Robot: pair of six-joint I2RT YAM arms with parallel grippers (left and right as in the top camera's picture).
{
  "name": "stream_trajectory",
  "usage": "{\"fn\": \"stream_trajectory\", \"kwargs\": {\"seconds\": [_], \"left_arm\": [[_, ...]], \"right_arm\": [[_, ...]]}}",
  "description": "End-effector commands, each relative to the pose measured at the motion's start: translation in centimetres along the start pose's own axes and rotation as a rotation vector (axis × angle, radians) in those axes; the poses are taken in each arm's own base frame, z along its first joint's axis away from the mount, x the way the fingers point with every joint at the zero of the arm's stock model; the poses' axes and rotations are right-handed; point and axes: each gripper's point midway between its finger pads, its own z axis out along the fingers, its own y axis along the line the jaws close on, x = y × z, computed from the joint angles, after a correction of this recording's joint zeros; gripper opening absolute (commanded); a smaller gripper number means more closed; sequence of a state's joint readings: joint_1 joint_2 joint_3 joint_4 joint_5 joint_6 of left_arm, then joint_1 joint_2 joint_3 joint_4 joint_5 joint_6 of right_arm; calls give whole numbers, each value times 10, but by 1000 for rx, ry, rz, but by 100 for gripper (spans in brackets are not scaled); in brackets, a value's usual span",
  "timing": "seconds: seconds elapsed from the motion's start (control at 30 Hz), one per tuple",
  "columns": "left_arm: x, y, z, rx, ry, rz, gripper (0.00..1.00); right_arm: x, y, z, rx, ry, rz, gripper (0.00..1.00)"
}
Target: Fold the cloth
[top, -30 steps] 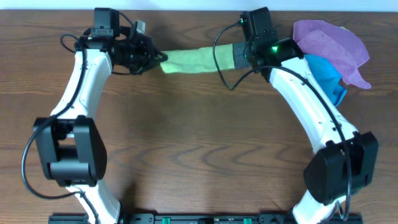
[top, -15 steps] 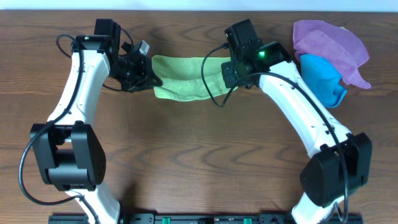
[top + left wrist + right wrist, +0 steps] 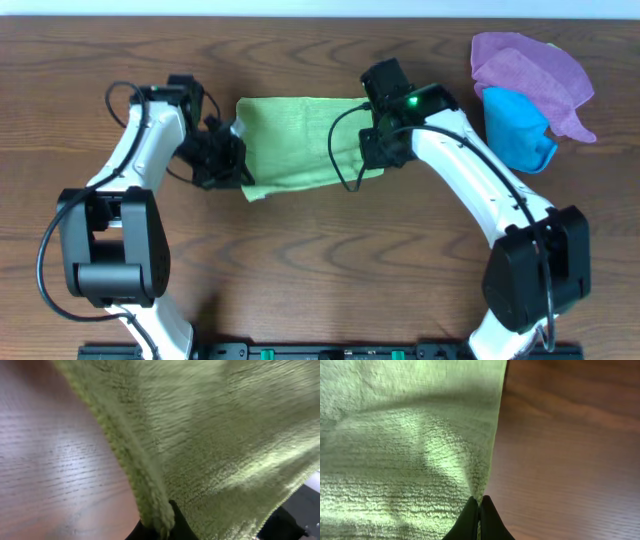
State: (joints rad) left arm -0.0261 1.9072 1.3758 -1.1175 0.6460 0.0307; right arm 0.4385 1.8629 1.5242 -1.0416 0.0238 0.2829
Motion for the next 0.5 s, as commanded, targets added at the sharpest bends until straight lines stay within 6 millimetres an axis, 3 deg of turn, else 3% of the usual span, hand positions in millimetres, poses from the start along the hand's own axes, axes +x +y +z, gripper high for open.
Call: {"fn": "stream_trajectory", "kwargs": {"seconds": [0.0,0.47], "left_arm": [[10,12,7,-25,21,15,6],[41,43,40,-70,103,-7,6]], "right_arm": [[16,5,4,-1,30,14,1],[76,10,38,29,158,46,1]]}}
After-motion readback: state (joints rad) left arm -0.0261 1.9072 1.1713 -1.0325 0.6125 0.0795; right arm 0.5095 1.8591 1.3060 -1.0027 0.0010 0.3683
